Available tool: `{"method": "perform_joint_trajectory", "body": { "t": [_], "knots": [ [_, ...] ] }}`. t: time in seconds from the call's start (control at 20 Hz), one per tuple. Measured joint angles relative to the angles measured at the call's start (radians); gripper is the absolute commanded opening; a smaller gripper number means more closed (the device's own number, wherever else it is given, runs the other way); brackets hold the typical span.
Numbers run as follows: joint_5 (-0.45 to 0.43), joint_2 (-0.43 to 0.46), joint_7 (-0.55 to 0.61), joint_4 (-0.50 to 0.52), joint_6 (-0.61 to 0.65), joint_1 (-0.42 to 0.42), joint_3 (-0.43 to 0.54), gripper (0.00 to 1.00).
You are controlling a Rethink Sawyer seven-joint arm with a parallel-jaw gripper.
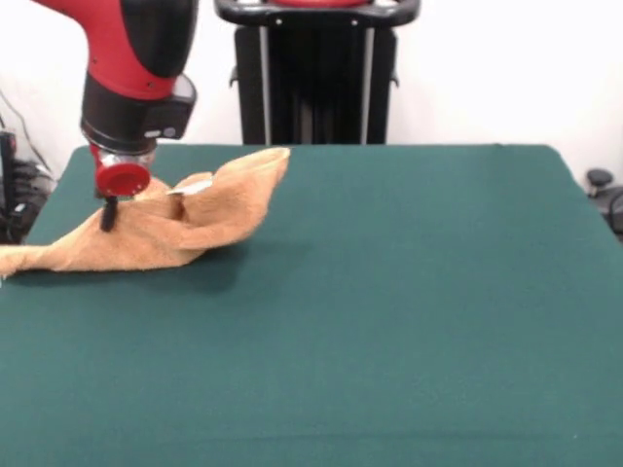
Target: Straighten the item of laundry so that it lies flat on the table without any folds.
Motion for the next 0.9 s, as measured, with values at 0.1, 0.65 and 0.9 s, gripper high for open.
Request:
{"method": "perform_joint_trajectory", "body": {
  "t": [0.1, 0.65, 0.9],
  "knots": [
    [-0.042, -0.009, -0.001, 0.009, -0.012, -0.04, 0.024, 1.0],
    [-0.275, -0.043, -0.102, 0.029, -0.037, -0.312, 0.16, 1.0],
    [-0.355, -0.041, -0.156, 0.029, -0.038, -0.391, 0.202, 1.0]
  ]
}}
